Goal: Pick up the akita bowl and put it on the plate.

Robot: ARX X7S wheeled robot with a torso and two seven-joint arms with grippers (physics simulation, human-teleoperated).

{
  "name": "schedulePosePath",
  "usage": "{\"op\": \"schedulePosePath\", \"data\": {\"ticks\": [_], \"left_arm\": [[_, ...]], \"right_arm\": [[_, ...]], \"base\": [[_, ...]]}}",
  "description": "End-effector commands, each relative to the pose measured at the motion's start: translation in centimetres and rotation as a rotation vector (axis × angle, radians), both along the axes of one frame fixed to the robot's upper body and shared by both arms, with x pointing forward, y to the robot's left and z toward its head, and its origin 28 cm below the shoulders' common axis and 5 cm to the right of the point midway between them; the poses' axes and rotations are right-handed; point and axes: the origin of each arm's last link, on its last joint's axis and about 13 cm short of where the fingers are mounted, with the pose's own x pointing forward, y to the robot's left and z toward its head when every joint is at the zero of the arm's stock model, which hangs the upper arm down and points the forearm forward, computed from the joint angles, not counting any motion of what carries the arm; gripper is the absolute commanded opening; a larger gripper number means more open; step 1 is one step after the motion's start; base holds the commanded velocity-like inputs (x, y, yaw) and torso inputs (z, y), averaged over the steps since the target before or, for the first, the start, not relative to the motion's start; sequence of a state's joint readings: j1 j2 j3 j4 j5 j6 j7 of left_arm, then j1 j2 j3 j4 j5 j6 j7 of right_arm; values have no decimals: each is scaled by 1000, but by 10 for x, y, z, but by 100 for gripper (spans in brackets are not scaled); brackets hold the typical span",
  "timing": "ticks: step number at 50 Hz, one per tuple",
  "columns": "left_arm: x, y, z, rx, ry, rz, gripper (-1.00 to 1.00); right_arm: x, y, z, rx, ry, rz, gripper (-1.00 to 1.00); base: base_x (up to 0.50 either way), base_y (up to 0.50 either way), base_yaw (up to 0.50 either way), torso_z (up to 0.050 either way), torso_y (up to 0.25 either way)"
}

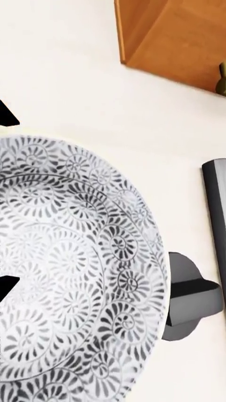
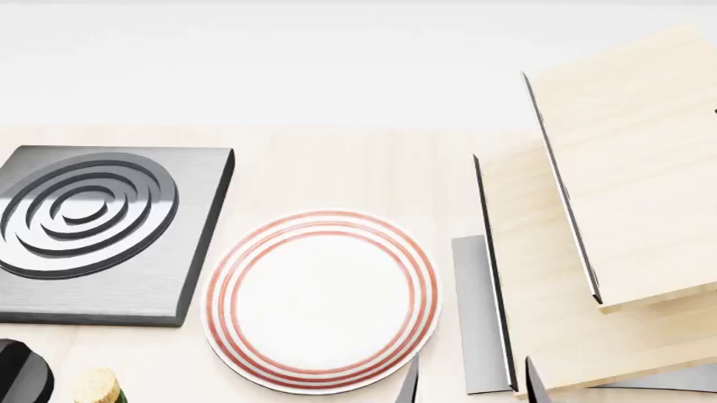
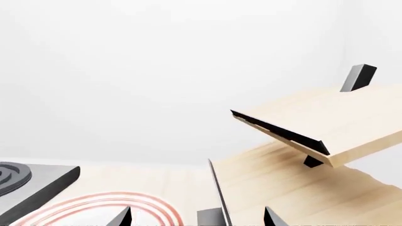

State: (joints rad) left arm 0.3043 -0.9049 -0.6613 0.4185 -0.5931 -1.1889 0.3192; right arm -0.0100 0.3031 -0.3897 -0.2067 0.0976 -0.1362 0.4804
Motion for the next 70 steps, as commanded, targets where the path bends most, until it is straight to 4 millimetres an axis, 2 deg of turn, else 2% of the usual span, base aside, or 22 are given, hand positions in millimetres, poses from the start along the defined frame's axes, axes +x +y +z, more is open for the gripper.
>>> {"op": "schedulePosePath", "data": {"ticks": [1,15,42,43,61,70], "left_arm": [[1,3,-8,-20,17,9,100],[2,0,-11,-17,47,8,100],[7,-2,-29,-40,98,-15,100],[6,-2,-30,-41,101,-20,-100],[8,-1,-34,-52,100,-22,-100],[10,-3,-27,-48,41,-41,-100]], "right_arm": [[0,1,-2,-1,6,2,100],[0,1,-2,-2,9,4,100],[0,1,-4,2,15,0,100],[0,1,-4,0,14,1,100],[-1,1,-4,5,13,7,100],[0,1,-4,6,15,5,100]], "base": [[0,0,0,0,0],[0,0,0,0,0],[0,0,0,-3,0],[0,0,0,0,0],[1,0,-2,-2,0],[1,-1,-2,-2,0]]}}
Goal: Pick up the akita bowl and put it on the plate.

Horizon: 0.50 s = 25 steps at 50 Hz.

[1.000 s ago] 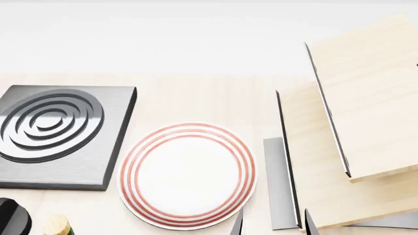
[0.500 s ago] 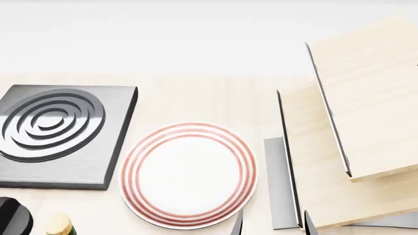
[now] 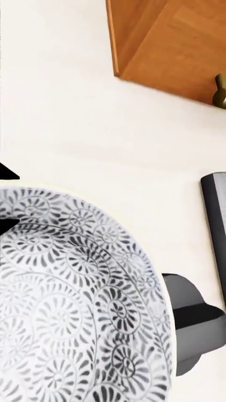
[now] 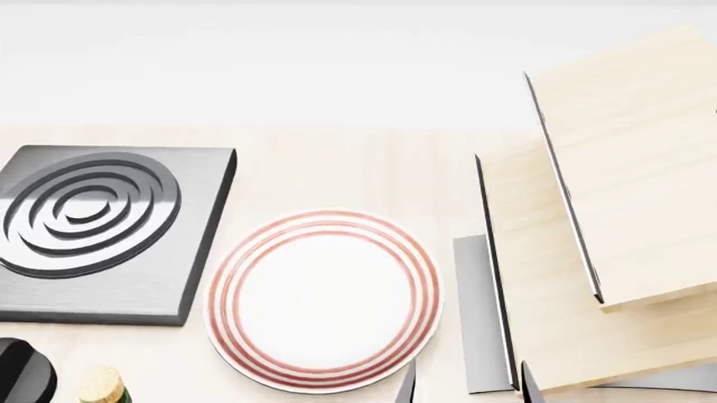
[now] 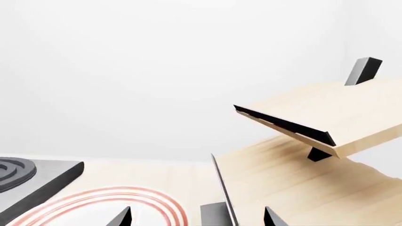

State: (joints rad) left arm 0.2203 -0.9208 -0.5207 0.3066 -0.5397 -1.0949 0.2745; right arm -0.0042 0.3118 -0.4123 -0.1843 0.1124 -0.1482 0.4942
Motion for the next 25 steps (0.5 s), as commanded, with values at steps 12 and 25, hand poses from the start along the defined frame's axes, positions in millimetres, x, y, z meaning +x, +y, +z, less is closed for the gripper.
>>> {"op": "schedulePosePath", "data": {"ticks": [12,25], "left_arm": [[-8,-9,-1,-84,-2,-57,-100],[-9,-13,15,-52,-65,-102,-100]], "right_arm": [[0,0,1,4,-5,1,100],[0,0,1,6,-5,-1,100]], "base": [[0,-1,-2,-1,0],[0,0,-1,-1,0]]}}
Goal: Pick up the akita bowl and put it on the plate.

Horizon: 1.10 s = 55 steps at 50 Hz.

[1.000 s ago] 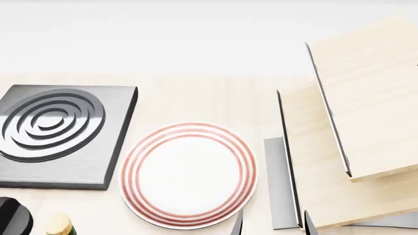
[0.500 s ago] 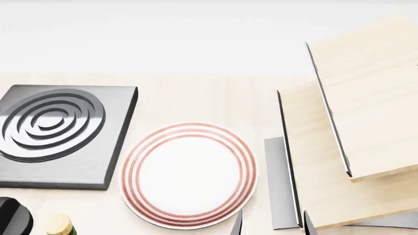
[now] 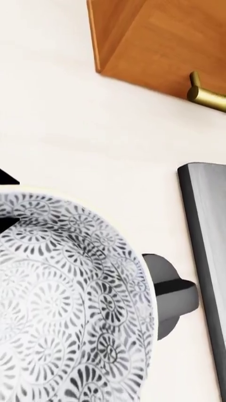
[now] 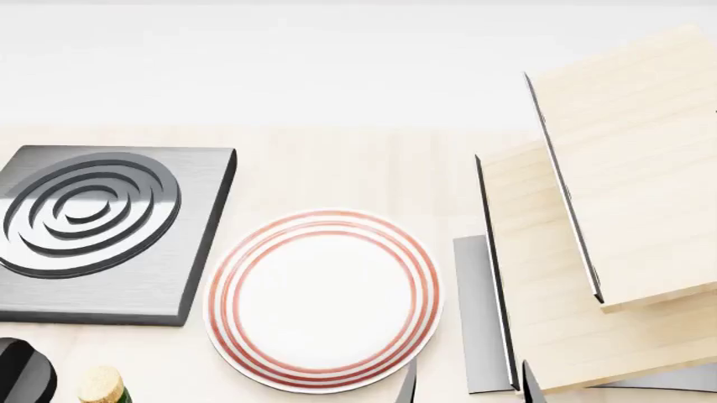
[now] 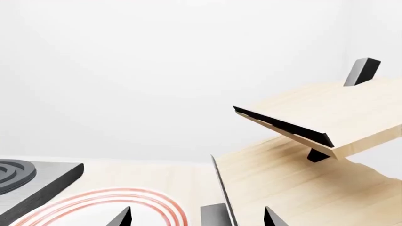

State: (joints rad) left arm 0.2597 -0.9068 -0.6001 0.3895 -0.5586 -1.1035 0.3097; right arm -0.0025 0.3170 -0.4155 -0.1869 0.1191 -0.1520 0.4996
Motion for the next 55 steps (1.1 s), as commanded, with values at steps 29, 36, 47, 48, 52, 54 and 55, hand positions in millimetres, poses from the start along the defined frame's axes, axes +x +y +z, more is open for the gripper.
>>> {"op": "schedulePosePath", "data": {"ticks": [29,36,47,48,52,54,55], "left_arm": [[-9,-17,35,24,-178,-125,-100],[-8,-18,46,39,-251,-126,-100],[-4,-17,64,65,-400,-99,-100],[-4,-17,65,68,-414,-95,-100],[-3,-17,71,74,-481,-81,-100],[-2,-16,75,92,-516,-76,-100],[-2,-16,76,77,-523,-77,-100]], "right_arm": [[2,1,-2,2,6,1,100],[2,0,-2,4,8,-1,100],[1,0,0,3,6,0,100],[1,0,0,4,6,0,100],[1,-1,0,4,6,-2,100],[1,-1,0,3,6,-3,100],[1,0,0,3,7,-2,100]], "base": [[0,0,0,0,0],[0,0,0,0,0],[0,0,0,0,0],[0,0,0,0,0],[0,0,0,0,0],[0,0,0,0,0],[0,0,0,0,0]]}}
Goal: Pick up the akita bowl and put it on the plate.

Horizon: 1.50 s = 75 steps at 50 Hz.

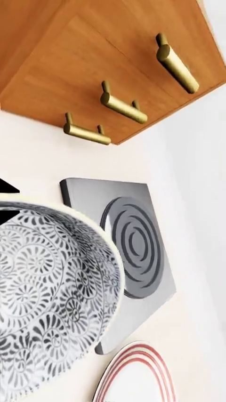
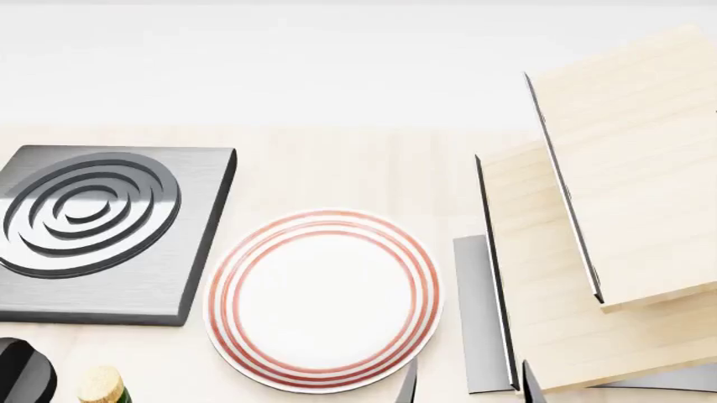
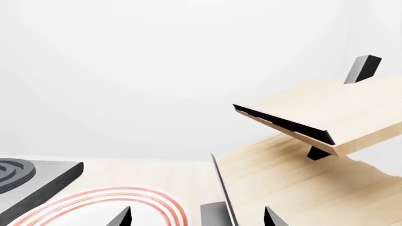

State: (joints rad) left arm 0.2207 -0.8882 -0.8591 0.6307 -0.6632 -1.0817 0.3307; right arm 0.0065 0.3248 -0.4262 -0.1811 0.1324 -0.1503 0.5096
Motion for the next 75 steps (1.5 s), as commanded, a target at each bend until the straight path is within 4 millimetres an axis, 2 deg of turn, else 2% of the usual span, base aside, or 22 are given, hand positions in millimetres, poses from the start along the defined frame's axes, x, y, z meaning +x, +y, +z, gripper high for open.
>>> {"op": "schedulePosePath", "data": {"ticks": [1,19,29,40,48,57,70,75], "left_arm": [[3,1,19,21,-175,27,-100],[16,5,38,35,-439,87,-100],[30,-3,47,75,-528,97,-100],[45,-14,69,77,-678,98,-100],[63,-24,85,76,-776,99,-100],[86,-38,98,94,-780,40,-100],[121,-48,121,18,-820,29,-100],[137,-59,135,9,-820,3,-100]], "right_arm": [[-1,0,0,0,1,-2,100],[0,0,-2,-1,6,0,100],[1,0,-2,-1,6,0,100],[1,0,-1,-3,5,0,100],[1,-1,0,-3,4,-3,100],[1,-1,-1,0,5,-3,100],[1,0,-3,-3,8,3,100],[1,0,-4,-2,11,1,100]], "base": [[0,0,0,0,0],[0,0,0,0,0],[0,0,0,0,0],[0,0,0,0,0],[0,0,0,0,0],[0,0,0,0,0],[0,0,0,0,1],[0,0,0,0,0]]}}
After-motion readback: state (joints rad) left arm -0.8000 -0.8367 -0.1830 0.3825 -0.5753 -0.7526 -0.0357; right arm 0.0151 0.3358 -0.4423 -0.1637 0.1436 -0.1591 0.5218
